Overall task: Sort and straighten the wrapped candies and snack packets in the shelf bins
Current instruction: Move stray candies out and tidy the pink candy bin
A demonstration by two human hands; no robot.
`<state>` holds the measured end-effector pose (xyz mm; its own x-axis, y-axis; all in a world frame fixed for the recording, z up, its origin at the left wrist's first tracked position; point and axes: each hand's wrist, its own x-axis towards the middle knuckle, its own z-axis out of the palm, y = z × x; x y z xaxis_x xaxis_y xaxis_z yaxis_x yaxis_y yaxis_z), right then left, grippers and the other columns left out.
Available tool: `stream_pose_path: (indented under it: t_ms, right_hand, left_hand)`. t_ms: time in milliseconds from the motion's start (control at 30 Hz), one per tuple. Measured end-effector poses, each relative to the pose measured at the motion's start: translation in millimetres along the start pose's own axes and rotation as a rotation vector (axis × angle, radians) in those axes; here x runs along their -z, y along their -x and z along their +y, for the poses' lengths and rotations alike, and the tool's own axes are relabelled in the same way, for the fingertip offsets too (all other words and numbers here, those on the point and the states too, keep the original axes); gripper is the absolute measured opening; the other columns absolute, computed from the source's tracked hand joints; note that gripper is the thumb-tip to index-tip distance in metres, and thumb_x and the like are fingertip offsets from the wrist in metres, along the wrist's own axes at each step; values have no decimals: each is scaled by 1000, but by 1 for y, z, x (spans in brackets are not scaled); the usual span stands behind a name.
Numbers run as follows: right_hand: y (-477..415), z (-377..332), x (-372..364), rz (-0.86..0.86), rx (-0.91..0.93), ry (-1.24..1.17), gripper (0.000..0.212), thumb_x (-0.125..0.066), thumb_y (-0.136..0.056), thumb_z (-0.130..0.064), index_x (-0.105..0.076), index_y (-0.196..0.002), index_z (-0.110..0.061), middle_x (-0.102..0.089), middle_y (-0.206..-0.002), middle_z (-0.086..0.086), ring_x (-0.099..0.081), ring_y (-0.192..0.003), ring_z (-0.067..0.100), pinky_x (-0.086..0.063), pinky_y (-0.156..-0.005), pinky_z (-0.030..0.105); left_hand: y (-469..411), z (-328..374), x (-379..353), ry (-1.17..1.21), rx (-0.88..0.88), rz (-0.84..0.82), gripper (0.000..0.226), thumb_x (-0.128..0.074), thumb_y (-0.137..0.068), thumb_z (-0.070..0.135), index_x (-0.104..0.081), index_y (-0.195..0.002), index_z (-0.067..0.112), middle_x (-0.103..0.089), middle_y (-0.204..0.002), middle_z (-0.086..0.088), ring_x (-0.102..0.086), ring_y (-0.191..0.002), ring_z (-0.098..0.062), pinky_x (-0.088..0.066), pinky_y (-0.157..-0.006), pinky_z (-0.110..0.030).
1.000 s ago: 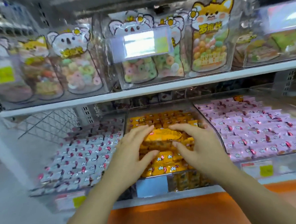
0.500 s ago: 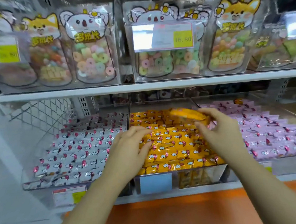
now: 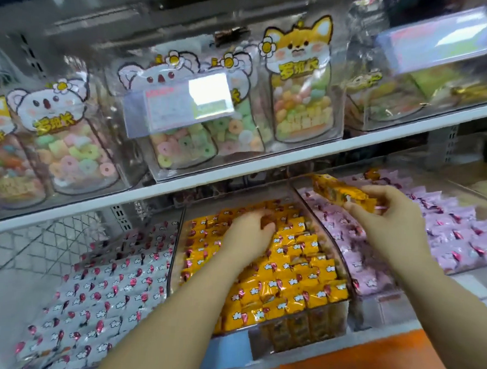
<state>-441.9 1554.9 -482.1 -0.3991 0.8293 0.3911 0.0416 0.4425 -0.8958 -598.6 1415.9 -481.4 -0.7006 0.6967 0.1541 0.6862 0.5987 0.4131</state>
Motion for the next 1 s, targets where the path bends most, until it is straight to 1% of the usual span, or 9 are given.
stream_pose_path:
  t_ms: [67, 167, 200, 333, 567, 633, 767, 900, 1000]
  right_hand:
    - [-2, 5, 4, -12, -21, -27, 29, -72, -81, -20, -60, -107, -17, -60, -91, -3, -58, -84, 16, -47, -76, 30]
    - [-5, 7, 4, -41, -25, -44, 25, -71, -82, -19, -56, -102, -23, -54, -79, -15, -51, -72, -1, -37, -58, 7]
    - [-7, 7, 4, -48, -28, -55, 24, -70, -82, -20, -55, -100, -24, -52, -78, -18, -50, -70, -3, -35, -54, 6]
    - [-11, 10, 3, -65, -56, -108, 23, -70, -83, -21, -54, -97, -26, -53, -78, -18, -49, -63, -4, -37, -48, 4]
    - [-12, 13, 3, -129, -62, -145, 22, -68, -84, -18, -54, -99, -25, -58, -77, -15, -53, -59, -4, -38, -48, 2]
    - [-12, 14, 4, -134, -63, -156, 22, -68, -83, -18, -54, -97, -27, -57, -75, -16, -53, -57, -7, -39, -48, 3]
    - [-12, 13, 2, -134, -64, -157, 21, -68, -83, -20, -54, -97, -27, -59, -76, -15, -54, -62, -3, -39, -49, 3]
    - [-11, 11, 1, -133, -68, -152, 21, -68, -84, -20, -53, -97, -27, -61, -77, -12, -59, -64, 5, -41, -45, 7]
    - [-10, 9, 0, -129, -74, -154, 21, -68, -84, -20, -54, -97, -28, -63, -78, -10, -62, -67, 11, -43, -45, 10]
  left_hand:
    - [-21, 7, -14, -64, 17, -38, 38, -42, -98, 32, -43, -136, 28, -59, -123, -8, -59, -104, -26, -50, -86, -33]
    - [-49, 19, -31, -62, 35, -33, 39, -37, -101, 27, -38, -140, 25, -54, -127, -10, -58, -107, -28, -46, -85, -32]
    - [-59, 22, -34, -47, 53, -10, 38, -36, -101, 25, -39, -140, 24, -54, -128, -11, -58, -108, -29, -47, -86, -33]
    - [-93, 22, -44, -120, 94, 75, 35, -31, -103, 25, -50, -131, 17, -53, -133, -13, -53, -117, -30, -42, -96, -35]
    - [-116, 12, -47, -157, 25, 79, 25, -46, -98, 21, -69, -102, 12, -67, -106, -11, -62, -100, -27, -44, -84, -31]
    - [-116, 12, -48, -174, 13, 126, 21, -47, -97, 18, -67, -98, 11, -67, -104, -10, -61, -98, -25, -43, -81, -30]
    - [-110, 14, -50, -242, -14, 212, 19, -40, -98, 14, -59, -102, 14, -63, -109, -8, -58, -103, -24, -41, -81, -30]
    - [-107, 15, -46, -178, -14, 174, 21, -39, -98, 11, -54, -113, 12, -61, -114, -10, -56, -106, -27, -41, -84, -32]
    - [-105, 17, -37, -53, -15, 145, 17, -36, -99, 12, -51, -109, 11, -60, -106, -10, -56, -96, -25, -39, -76, -30]
